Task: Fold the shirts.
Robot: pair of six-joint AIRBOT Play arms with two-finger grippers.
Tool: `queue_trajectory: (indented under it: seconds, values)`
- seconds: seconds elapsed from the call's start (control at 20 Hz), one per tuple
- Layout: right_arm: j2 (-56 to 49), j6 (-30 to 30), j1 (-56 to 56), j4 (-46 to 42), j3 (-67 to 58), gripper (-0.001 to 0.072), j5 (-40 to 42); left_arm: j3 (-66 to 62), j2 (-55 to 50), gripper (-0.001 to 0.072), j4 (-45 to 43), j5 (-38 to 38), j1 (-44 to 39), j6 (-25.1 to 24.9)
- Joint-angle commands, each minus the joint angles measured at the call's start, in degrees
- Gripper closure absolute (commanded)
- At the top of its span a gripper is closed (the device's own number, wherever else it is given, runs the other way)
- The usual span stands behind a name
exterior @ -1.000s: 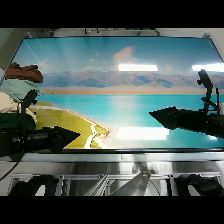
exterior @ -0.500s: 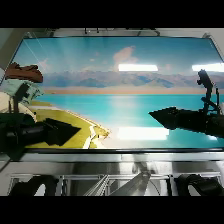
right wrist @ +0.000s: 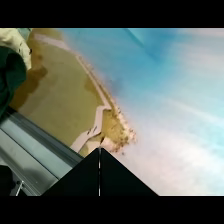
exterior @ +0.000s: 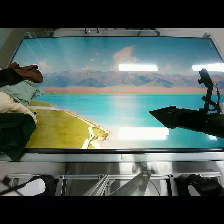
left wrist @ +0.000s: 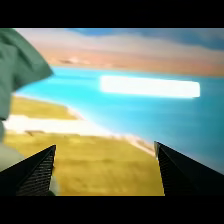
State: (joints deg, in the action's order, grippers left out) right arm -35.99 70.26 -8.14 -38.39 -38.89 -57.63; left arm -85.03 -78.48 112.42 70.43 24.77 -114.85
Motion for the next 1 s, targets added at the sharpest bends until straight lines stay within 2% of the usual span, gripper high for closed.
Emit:
queue_trajectory:
  seconds: [0.0,0.15,0.25,0.4,0.45,0.5,0.55,0.6,0.7,0.8,0.9,0.95]
  values:
    - [-0.1,0.0,0.0,0.0,0.0,0.0693,0.6,-22.7,-25.6,-0.0013,-6.5,-3.7,0.3,-2.3]
    - [-0.2,0.0,0.0,0.0,0.0,0.0693,0.8,-36.8,-42.5,-0.0013,-6.3,-10.0,-3.7,-0.4]
    - [-0.4,0.0,-0.1,0.0,0.0,0.0694,0.8,-35.6,-47.1,-0.0013,-9.2,-20.1,-6.3,-0.5]
    - [-0.6,0.0,-0.1,0.0,0.0,0.0694,0.8,-28.3,-47.7,-0.0008,-21.7,-30.8,-10.3,-0.5]
    - [-0.6,0.0,-0.1,0.0,0.0,0.0694,0.8,-27.5,-47.8,0.0062,-25.0,-31.6,-11.1,-0.5]
    - [-0.6,0.0,-0.1,0.0,0.0,0.0693,0.8,-27.7,-48.1,0.0249,-28.4,-31.3,-11.7,-0.5]
    - [-0.6,0.0,-0.1,0.0,0.0,0.0694,0.8,-27.7,-48.1,0.0511,-31.0,-31.2,-12.2,-0.5]
    - [-0.6,0.0,-0.1,0.0,0.0,0.0694,0.8,-28.1,-47.8,0.069,-32.1,-29.9,-12.7,-0.5]
    - [-0.6,0.0,-0.1,0.0,0.0,0.0694,0.8,-31.5,-47.4,0.0688,-28.5,-24.9,-13.7,-0.4]
    - [-0.6,0.0,-0.1,0.0,0.0,0.0693,0.8,-33.6,-44.8,0.0687,-17.2,-20.7,-14.9,-1.3]
    - [-0.6,0.0,-0.1,0.0,0.0,0.0694,0.8,-32.0,-38.6,0.0688,-0.7,-14.2,-17.3,-9.8]
    - [-0.6,0.0,0.0,0.0,0.0,0.0693,0.8,-31.0,-34.9,0.0689,7.0,-9.6,-18.9,-12.1]
